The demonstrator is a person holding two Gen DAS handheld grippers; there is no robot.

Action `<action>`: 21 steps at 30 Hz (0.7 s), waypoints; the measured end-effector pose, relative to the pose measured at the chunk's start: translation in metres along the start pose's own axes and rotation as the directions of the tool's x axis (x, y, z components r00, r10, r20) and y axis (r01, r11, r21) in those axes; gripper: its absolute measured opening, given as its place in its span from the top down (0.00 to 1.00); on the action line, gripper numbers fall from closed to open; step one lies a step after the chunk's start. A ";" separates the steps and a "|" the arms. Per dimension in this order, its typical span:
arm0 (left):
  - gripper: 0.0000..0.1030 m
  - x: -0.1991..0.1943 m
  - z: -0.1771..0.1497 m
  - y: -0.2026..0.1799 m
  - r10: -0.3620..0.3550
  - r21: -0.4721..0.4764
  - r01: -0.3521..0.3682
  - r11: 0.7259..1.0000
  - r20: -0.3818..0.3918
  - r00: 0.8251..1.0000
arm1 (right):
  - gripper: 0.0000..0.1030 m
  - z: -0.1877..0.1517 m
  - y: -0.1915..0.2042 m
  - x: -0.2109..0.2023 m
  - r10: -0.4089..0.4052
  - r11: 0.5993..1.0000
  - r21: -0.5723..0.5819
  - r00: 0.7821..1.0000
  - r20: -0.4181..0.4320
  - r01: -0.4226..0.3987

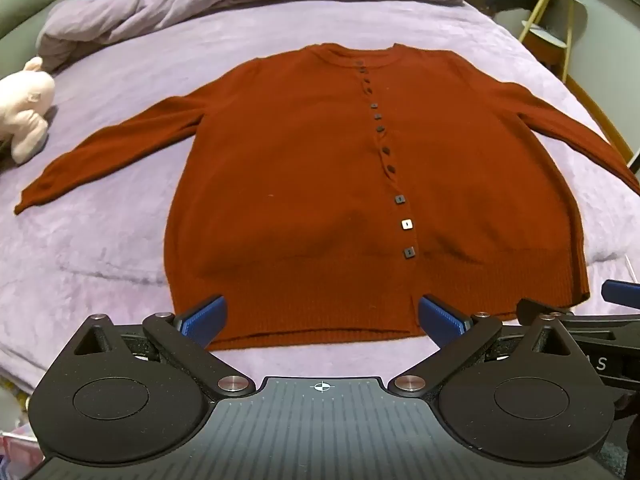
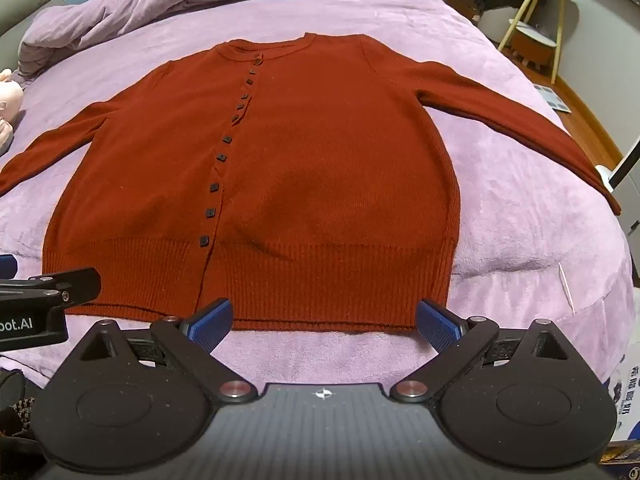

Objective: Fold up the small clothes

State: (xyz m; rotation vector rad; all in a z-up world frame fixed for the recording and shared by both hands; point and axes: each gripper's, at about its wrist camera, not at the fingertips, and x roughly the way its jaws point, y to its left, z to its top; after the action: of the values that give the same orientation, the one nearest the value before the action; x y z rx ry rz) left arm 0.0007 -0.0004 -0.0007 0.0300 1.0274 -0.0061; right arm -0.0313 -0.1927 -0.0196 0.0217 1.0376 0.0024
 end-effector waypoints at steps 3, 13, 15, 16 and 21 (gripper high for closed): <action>0.00 0.001 0.000 -0.002 0.003 0.003 -0.003 1.000 -0.003 1.000 | 0.05 0.000 0.000 0.000 -0.001 1.000 0.000 1.000 0.000 0.001; 0.00 0.002 -0.001 -0.001 0.003 -0.003 -0.003 1.000 -0.007 1.000 | 0.05 -0.001 0.001 0.000 -0.002 1.000 0.000 1.000 -0.001 0.002; 0.00 0.002 -0.001 -0.001 0.005 -0.002 -0.005 1.000 -0.008 1.000 | 0.05 -0.002 0.000 0.002 -0.003 1.000 0.000 1.000 -0.001 0.003; 0.00 0.002 -0.002 -0.001 0.006 -0.002 -0.006 1.000 -0.009 1.000 | 0.05 -0.002 0.000 0.002 -0.003 1.000 0.000 1.000 -0.001 0.003; 0.00 0.003 -0.002 -0.001 0.007 -0.003 -0.007 1.000 -0.010 1.000 | 0.05 -0.002 0.000 0.002 -0.004 1.000 0.000 1.000 -0.001 0.004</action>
State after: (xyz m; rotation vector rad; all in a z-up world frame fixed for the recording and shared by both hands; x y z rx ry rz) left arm 0.0003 -0.0016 -0.0040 0.0307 1.0376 0.0022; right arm -0.0324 -0.1925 -0.0226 0.0192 1.0383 -0.0010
